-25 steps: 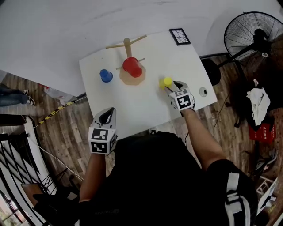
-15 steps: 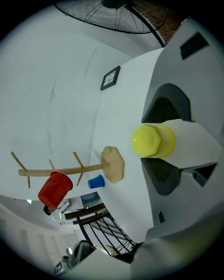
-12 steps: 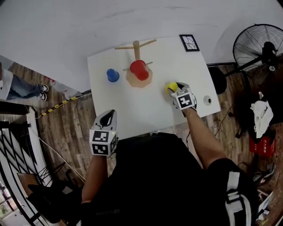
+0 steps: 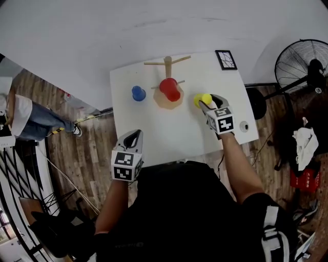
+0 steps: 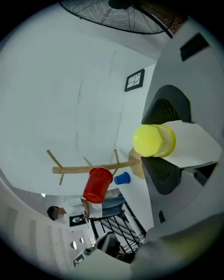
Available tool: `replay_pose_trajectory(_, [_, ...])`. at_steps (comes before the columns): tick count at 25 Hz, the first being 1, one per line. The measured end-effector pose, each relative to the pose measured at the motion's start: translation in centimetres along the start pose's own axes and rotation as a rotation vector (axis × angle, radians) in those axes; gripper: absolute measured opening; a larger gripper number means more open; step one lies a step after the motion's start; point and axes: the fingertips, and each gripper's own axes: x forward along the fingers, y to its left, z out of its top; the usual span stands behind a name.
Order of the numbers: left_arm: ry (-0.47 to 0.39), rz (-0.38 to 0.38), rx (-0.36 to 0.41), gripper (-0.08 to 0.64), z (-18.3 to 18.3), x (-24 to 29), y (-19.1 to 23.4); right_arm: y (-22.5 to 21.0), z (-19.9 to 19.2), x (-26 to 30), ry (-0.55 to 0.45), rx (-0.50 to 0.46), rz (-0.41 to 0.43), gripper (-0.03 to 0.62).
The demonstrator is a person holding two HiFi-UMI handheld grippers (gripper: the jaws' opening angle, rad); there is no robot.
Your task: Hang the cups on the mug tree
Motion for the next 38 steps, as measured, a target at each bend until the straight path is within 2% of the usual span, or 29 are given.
replay_pose_trajectory(4, [-0.007, -0.009, 0.008, 0.012, 0.3, 0.1, 0.1, 0.1, 4.9, -2.2, -0.126, 0.041, 0.008, 0.229])
replay_pose_trajectory(11, [-0.010, -0.014, 0.014, 0.012, 0.2, -0.2, 0.1, -0.6, 13.0, -7.2, -0.382, 0.221, 0.097, 0.229])
replay_pose_trajectory(21, [-0.016, -0.005, 0.013, 0.012, -0.2, -0.9, -0.4, -1.3, 19.7, -10.6, -0.567, 0.285, 0.161, 0.229])
replay_pose_trajectory(30, [-0.023, 0.028, -0.020, 0.012, -1.2, -2.0, -0.4, -1.3, 21.9, -8.4, -0.601, 0.383, 0.261, 0.229])
replay_pose_trajectory(38, [-0.025, 0.059, -0.050, 0.012, -2.0, -3.0, -0.1, 0.3, 21.1, -4.4, -0.512, 0.497, 0.362, 0.229])
